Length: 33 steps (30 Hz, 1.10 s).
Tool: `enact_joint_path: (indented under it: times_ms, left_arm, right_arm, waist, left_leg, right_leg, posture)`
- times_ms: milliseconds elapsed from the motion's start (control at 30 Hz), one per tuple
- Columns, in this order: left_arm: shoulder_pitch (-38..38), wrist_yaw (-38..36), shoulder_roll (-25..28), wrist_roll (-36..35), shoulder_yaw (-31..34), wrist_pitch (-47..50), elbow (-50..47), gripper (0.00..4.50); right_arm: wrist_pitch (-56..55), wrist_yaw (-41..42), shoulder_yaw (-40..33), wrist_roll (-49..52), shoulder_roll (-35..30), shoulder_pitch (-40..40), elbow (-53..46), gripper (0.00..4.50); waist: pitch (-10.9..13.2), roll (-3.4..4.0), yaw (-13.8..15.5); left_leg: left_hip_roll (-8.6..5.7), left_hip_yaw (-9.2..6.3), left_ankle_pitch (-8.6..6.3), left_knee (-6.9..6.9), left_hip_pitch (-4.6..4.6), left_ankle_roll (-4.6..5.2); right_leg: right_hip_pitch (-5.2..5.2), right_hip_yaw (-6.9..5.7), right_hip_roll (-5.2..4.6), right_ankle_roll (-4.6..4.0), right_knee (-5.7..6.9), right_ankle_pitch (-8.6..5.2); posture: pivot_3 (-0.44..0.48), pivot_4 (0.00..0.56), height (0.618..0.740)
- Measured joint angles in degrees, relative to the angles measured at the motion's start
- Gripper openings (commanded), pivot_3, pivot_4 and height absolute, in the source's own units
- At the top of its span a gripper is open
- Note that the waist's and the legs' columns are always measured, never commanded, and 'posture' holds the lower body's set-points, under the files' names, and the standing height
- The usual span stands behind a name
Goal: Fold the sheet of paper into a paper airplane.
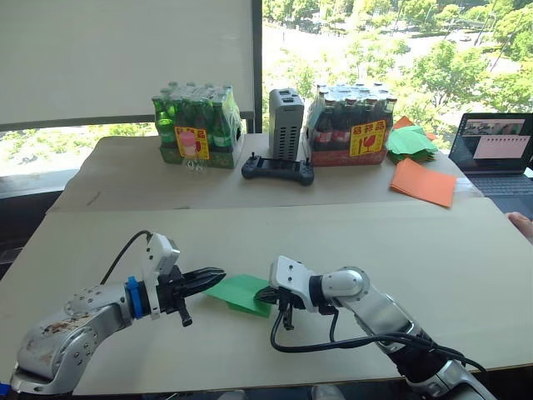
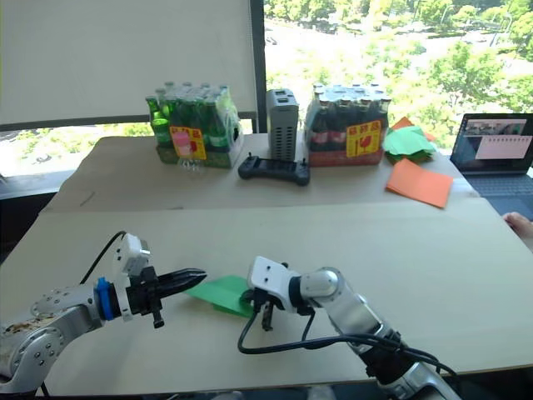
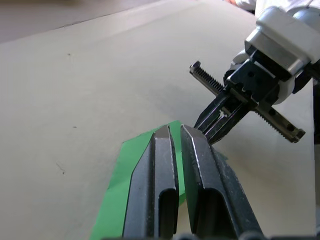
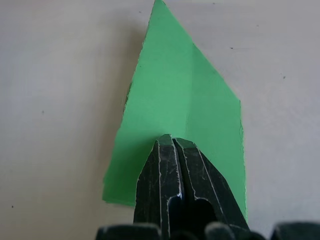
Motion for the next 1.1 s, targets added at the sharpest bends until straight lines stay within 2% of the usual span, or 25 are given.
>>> enact_joint_path:
  times_ms: [233,500,633,900,1100]
  left_arm:
    - [0.66,-1.06,1.04,9.76,-7.67,-4.32,4.02,0.34]
    - [0.93,-2.28,0.42,13.19,-10.65,-6.67,5.71,0.34]
    - [1.69,-2.43,-0.12,13.48,-11.14,-7.27,5.71,0.34]
    - [1.44,-2.4,-0.65,13.46,-11.12,-7.27,5.69,0.34]
    - [1.32,-2.43,-0.66,13.47,-11.12,-7.27,5.69,0.34]
  right_arm:
    - [0.01,-0.45,-0.01,-0.44,0.08,0.01,-1.0,0.03]
    - [1.05,-0.8,-0.77,0.27,0.1,0.17,-3.39,0.03]
    - [5.67,-2.21,-4.58,3.16,1.5,0.98,-5.45,0.03]
    - [17.08,-6.4,-12.85,9.77,1.73,3.84,-9.81,2.64]
    - [23.49,-9.6,-16.62,13.43,2.48,5.41,-9.95,2.64]
  waist:
    - [0.0,0.0,0.08]
    - [0.0,0.0,0.09]
    - [0.0,0.0,0.1]
    - [0.0,0.0,0.21]
    - [0.0,0.0,0.12]
  left_leg:
    - [0.0,0.0,0.0,0.0,-0.01,0.0]
    - [0.0,0.0,0.0,0.0,-0.01,0.0]
    - [0.0,-0.01,0.0,-0.01,-0.01,0.0]
    - [-0.01,-0.01,-0.01,0.0,0.0,0.01]
    - [0.01,-0.01,-0.01,-0.02,-0.01,0.01]
  right_leg:
    - [-0.01,-0.01,0.0,0.0,0.0,0.0]
    - [-0.01,-0.01,0.0,0.0,0.0,0.0]
    - [-0.01,-0.01,0.0,0.0,0.01,0.0]
    - [0.0,-0.01,-0.01,0.01,0.0,0.0]
    - [-0.01,0.0,-0.01,0.01,0.0,0.0]
  posture:
    - [0.0,0.15,0.675]
    - [0.0,0.15,0.675]
    - [0.0,0.15,0.675]
    - [0.0,0.15,0.675]
    - [0.0,0.15,0.675]
